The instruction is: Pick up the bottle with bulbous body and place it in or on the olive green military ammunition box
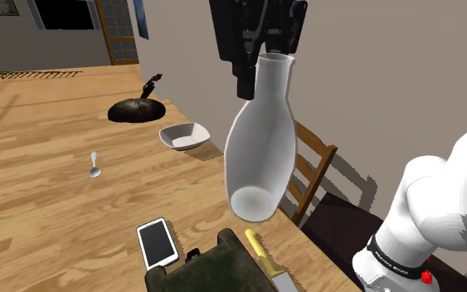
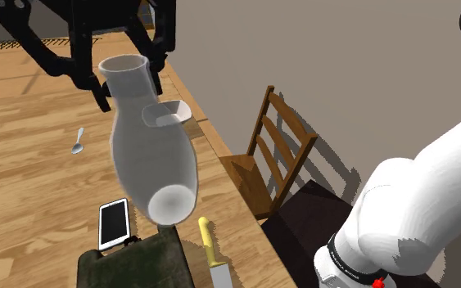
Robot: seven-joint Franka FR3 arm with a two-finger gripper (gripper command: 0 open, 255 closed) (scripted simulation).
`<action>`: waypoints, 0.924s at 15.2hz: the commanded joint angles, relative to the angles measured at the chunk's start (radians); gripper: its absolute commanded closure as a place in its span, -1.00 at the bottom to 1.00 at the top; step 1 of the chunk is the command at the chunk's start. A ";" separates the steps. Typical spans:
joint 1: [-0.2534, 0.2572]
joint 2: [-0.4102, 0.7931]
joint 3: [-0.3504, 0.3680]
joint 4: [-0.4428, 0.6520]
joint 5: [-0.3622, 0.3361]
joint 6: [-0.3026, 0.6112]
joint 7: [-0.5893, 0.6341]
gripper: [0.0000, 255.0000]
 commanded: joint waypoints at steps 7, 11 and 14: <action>0.073 0.105 0.181 0.174 -0.024 -0.064 0.264 1.00; 0.149 0.233 0.308 0.325 -0.109 -0.113 0.440 1.00; 0.279 0.385 0.405 0.487 -0.245 -0.175 0.598 1.00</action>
